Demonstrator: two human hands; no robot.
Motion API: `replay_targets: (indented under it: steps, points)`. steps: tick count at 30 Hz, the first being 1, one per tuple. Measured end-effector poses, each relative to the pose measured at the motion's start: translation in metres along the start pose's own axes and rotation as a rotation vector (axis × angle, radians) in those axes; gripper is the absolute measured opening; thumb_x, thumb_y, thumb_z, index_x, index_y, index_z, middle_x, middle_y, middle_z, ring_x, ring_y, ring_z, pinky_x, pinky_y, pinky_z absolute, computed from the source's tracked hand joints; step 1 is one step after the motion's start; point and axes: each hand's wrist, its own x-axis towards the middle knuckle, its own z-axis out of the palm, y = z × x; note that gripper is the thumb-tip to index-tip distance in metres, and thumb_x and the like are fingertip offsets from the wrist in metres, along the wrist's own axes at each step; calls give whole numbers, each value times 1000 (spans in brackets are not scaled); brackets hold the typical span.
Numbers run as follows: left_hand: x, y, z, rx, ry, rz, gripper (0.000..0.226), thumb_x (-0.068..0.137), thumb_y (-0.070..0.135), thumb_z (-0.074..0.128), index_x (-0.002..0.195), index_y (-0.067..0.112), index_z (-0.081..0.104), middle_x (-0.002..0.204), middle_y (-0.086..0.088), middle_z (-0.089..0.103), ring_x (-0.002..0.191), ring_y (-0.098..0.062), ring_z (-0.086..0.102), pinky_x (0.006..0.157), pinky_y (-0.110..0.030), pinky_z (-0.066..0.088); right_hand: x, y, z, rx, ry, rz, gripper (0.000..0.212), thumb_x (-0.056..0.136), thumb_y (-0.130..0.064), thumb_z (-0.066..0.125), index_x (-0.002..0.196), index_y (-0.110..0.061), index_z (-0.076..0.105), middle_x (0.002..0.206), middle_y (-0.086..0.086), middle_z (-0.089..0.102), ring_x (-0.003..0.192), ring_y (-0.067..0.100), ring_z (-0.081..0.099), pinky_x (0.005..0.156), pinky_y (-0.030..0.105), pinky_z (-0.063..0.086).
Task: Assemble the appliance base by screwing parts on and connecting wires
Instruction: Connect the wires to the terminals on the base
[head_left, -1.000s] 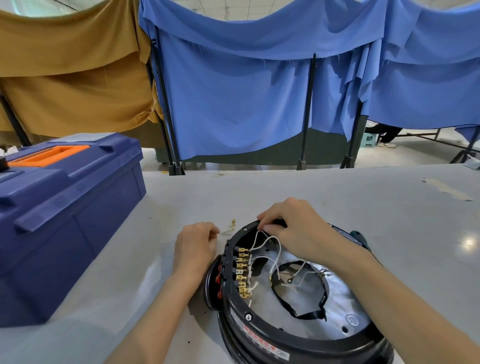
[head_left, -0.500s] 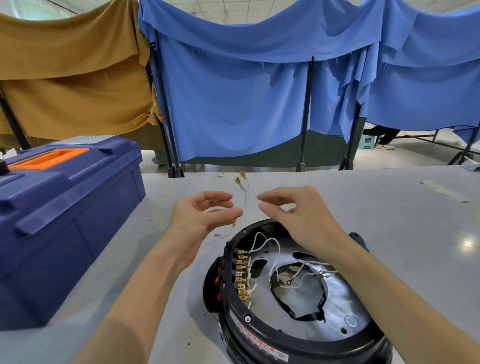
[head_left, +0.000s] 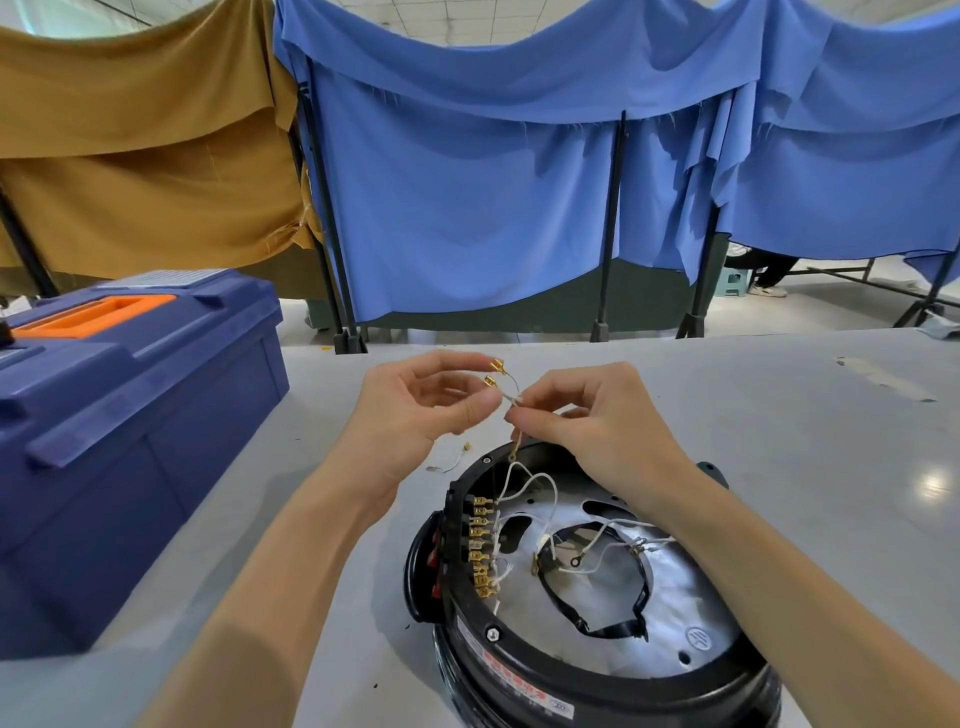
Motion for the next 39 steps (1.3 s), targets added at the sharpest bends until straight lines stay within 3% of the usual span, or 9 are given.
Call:
replay_targets:
  steps: [6,13,20,24,26,30,34,39]
  points:
    - [-3,12,0,36,0,47,28,66,25,76,93,18,76,84,-4,76,77,-14,69,65,-18,52,-1,-3,0,38,-39,15,11,83,-9,75,72,-12,75,65,3,71,64,20,69,81,45,57]
    - [-3,13,-8,42,-16,23,36,62,19,77,98,16,75,86,-5,77,79,-15,73,66,-14,51,0,-2,-1,68,-65,24,12,83,-7,74,71,-11,74,60,1,68,56,11,64,66,24,52]
    - [-3,15,-11,38,-34,5,24,76,21,68,97,13,74,86,-6,77,80,-19,74,66,-19,56,-1,-1,-2,64,-75,14,15,83,-7,75,70,-15,74,59,-1,68,55,10,62,62,20,51]
    - [-3,15,-11,92,-20,9,30,66,23,76,93,11,75,81,-7,76,76,-19,73,64,-18,55,-1,1,-3,61,-85,1,8,83,-9,75,75,-10,76,63,2,70,58,12,63,64,22,52]
    - [-4,15,-10,127,-6,51,29,61,21,80,87,11,76,79,-7,76,74,-19,73,62,-16,53,-1,0,-3,129,-105,11,6,82,-14,77,78,-9,77,68,5,72,63,15,66,66,21,53]
    - [-4,16,-9,152,5,133,18,59,16,79,76,13,75,75,-3,75,72,-18,73,65,-17,54,-2,-3,-4,283,-204,91,30,80,-35,69,86,-7,77,79,12,75,77,20,72,70,23,57]
    - [-8,20,-11,169,-79,162,20,56,12,81,75,7,75,77,-7,75,74,-20,73,68,-20,56,-1,-2,-5,278,-228,113,17,84,-19,71,86,-3,75,79,19,74,73,21,70,78,28,58]
    - [-9,28,-23,250,-193,76,24,62,17,80,84,8,79,85,-11,76,79,-23,73,73,-24,58,-2,-3,-5,171,-189,85,6,79,-9,78,80,-4,76,71,13,73,65,16,68,70,24,55]
